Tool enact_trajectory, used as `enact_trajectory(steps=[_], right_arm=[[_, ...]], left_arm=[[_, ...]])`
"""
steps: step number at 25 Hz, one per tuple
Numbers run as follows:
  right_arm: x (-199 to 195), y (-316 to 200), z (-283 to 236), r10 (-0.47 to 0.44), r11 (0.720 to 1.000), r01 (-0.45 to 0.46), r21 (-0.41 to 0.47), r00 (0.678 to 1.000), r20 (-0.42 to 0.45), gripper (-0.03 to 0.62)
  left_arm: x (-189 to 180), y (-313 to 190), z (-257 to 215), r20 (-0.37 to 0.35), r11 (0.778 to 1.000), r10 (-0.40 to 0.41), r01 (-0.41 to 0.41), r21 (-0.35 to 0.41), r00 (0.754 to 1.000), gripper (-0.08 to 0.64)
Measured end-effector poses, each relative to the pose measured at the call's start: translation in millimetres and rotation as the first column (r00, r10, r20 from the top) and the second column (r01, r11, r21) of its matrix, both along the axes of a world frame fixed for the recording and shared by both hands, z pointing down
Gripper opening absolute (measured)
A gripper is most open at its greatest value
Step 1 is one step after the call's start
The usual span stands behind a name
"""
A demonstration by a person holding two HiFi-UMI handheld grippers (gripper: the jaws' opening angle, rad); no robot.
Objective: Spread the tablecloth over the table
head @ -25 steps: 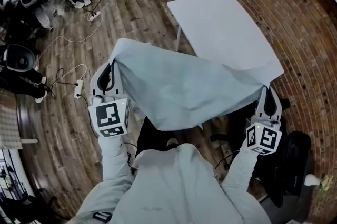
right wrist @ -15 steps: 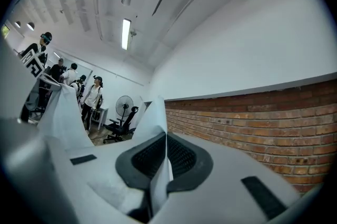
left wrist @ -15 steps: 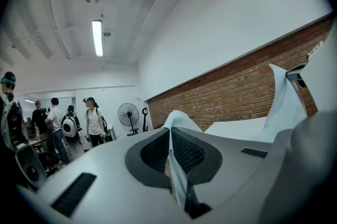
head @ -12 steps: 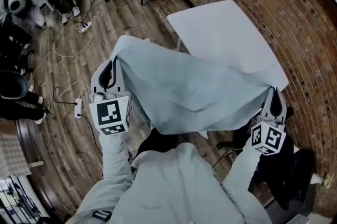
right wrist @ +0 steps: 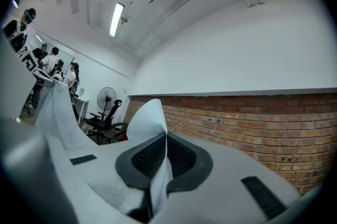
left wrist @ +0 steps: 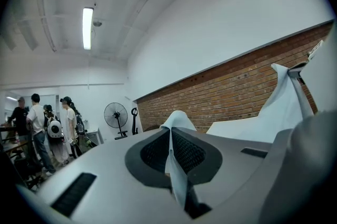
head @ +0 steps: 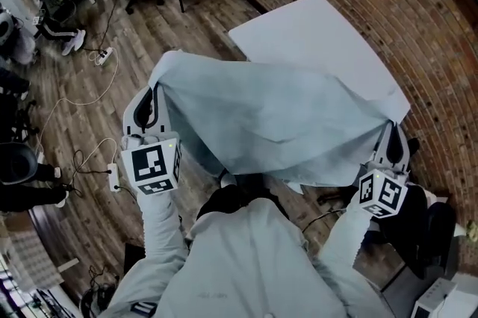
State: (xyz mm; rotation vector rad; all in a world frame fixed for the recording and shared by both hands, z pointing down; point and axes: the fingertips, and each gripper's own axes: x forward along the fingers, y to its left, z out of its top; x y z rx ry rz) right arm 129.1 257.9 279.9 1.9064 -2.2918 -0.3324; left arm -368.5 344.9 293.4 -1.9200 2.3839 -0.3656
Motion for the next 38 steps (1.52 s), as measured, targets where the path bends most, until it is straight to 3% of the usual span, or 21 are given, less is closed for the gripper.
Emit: enact_trajectory(steps=[10,16,25,38], right_arm=[[21,-25,14,0.085,0.996,-0.086,-0.028,0.996,-0.006,0.021],[37,-76,16,0.158,0.987,-0.157,-0.012,0.987,0.015,0.021],[77,-155,39,0.297,0.951,-0.294,-0.091,0.955,0.020,0.021],[125,-186,39,0.402,0.912,-0.397,-0.102,0.915,0.036,0.021]], left_arm=[[-1,-51,0,0.012,0.999,0.045,-0.045,0.004,0.999,0.025],[2,-133,-4,0.021,0.996,0.085,-0.086,0.019,0.996,0.025],[38,-287,-3,0.034,0.980,0.199,-0.198,-0.019,0.979,0.025],[95,-394,-11,0.046,0.954,0.299,-0.298,-0.022,0.953,0.025]])
